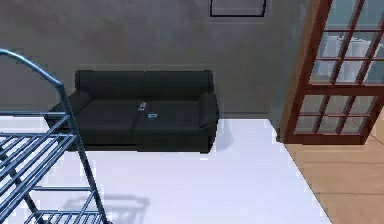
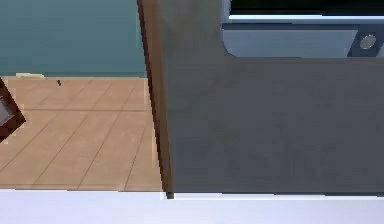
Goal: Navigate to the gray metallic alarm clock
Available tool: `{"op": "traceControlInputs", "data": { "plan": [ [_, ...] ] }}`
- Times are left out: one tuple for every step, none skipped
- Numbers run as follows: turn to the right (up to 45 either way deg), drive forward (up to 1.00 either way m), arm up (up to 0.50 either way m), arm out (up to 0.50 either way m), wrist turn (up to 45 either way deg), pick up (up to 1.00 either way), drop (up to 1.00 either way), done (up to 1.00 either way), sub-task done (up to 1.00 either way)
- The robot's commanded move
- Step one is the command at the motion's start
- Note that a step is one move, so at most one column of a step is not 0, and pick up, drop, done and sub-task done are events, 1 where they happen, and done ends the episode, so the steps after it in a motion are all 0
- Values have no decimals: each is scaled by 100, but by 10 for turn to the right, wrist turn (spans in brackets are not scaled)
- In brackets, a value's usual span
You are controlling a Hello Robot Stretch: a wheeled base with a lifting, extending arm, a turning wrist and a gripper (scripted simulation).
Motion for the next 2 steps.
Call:
{"op": "traceControlInputs", "data": {
  "plan": [
    [-60,0,0,0,0,0,0,0,0],
    [0,100,0,0,0,0,0,0,0]
  ]
}}
